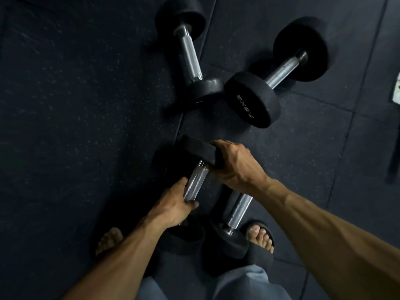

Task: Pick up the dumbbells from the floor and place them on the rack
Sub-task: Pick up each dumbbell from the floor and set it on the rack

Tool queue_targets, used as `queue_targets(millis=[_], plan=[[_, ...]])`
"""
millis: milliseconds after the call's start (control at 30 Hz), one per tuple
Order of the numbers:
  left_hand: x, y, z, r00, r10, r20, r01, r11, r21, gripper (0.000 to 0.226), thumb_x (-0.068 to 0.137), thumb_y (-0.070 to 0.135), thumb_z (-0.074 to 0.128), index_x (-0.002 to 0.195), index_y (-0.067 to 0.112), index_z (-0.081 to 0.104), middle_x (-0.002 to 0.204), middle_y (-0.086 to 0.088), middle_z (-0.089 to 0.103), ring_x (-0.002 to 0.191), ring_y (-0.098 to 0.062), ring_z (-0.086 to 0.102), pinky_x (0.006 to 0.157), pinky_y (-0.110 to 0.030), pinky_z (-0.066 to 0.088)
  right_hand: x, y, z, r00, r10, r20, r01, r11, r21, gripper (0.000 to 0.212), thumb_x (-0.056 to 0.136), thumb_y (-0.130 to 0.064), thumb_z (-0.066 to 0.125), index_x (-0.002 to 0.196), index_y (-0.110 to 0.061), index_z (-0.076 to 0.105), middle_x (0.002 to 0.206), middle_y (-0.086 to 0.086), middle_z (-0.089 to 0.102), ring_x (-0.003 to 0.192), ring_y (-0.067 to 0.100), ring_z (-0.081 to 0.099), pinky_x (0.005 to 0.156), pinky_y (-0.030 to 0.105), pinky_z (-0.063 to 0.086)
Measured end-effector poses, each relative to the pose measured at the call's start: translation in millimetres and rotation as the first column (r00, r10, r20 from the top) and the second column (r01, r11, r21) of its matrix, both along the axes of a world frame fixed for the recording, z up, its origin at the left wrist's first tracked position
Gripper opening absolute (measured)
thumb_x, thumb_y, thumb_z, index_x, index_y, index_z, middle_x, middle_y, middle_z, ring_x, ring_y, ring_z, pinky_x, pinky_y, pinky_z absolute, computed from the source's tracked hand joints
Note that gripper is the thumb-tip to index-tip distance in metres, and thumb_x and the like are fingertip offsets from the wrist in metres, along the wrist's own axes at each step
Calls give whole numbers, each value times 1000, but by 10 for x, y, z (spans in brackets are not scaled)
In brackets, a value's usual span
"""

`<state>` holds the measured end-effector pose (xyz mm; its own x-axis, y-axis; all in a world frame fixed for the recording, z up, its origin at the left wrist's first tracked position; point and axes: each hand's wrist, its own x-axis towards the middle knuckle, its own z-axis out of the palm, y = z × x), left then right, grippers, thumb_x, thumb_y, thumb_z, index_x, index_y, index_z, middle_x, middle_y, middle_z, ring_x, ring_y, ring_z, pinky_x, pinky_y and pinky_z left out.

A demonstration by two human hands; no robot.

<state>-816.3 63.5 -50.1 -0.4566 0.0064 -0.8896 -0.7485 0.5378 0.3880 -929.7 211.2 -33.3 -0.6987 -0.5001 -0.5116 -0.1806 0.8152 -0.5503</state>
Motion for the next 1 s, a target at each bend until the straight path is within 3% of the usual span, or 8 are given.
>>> queue_targets(millis=[100, 200, 333, 500, 700, 767, 867, 1000], plan=[[8, -11, 307, 1000, 15, 11, -15, 1000, -4, 60, 90, 29, 66, 141, 25, 35, 132, 3, 52, 96, -7, 58, 65, -11, 43, -33, -22, 302, 1000, 22, -3, -22, 999, -36, 29, 79, -23, 68, 107, -17, 60, 97, 1, 66, 86, 21, 62, 71, 27, 43], [-22, -35, 872, 999, 45, 14, -45, 999, -25, 71, 92, 29, 64, 150, 22, 24, 144, 0, 44, 106, -13, 56, 76, -16, 40, -128, -106, 856, 998, 56, -1, -56, 997, -46, 27, 77, -23, 68, 103, -16, 62, 90, -1, 68, 82, 22, 64, 70, 29, 47], [-139, -130, 1781, 994, 97, -54, -98, 995, -17, 51, 88, 29, 68, 132, 24, 42, 119, 0, 60, 85, -9, 63, 69, -24, 54, -320, -247, 1778, 990, 116, -85, -122, 991, -60, 24, 75, -27, 67, 97, -18, 61, 83, -2, 68, 80, 24, 65, 73, 33, 50], [-354, -347, 3137, 980, 111, -166, -120, 992, -43, 35, 87, 28, 69, 114, 21, 48, 102, 3, 62, 89, -13, 62, 79, -32, 53, -591, -449, 3272, 964, 187, -189, -208, 973, -96, 21, 75, -29, 65, 92, -18, 58, 81, -2, 66, 79, 25, 63, 72, 33, 49], [-533, -557, 4771, 928, 111, -355, -156, 982, -103, 35, 84, 26, 72, 111, 23, 49, 104, 7, 60, 93, -12, 60, 79, -27, 49, -774, -629, 5082, 922, 208, -326, -256, 960, -112, 15, 76, -28, 66, 84, -19, 56, 70, -8, 59, 67, 17, 56, 64, 26, 41], [-567, -590, 5264, 905, 119, -409, -179, 978, -110, 35, 84, 25, 72, 108, 28, 47, 103, 8, 58, 91, -11, 59, 74, -24, 47, -802, -668, 5597, 902, 221, -372, -280, 954, -111, 17, 76, -28, 66, 88, -20, 59, 71, -7, 61, 68, 17, 58, 65, 27, 45], [-586, -627, 5896, 875, 142, -462, -215, 970, -109, 38, 83, 23, 72, 114, 26, 49, 103, 5, 60, 88, -10, 60, 71, -23, 49, -815, -731, 6290, 865, 258, -431, -332, 937, -105, 23, 74, -30, 68, 95, -22, 61, 78, -6, 66, 74, 19, 63, 70, 33, 52], [-578, -685, 6509, 805, 192, -561, -296, 950, -101, 53, 82, 24, 74, 128, 22, 48, 108, 4, 60, 96, -14, 60, 83, -29, 51, -858, -882, 7030, 790, 332, -515, -429, 900, -79, 22, 74, -30, 71, 92, -22, 61, 80, -4, 66, 76, 20, 63, 68, 34, 51]])
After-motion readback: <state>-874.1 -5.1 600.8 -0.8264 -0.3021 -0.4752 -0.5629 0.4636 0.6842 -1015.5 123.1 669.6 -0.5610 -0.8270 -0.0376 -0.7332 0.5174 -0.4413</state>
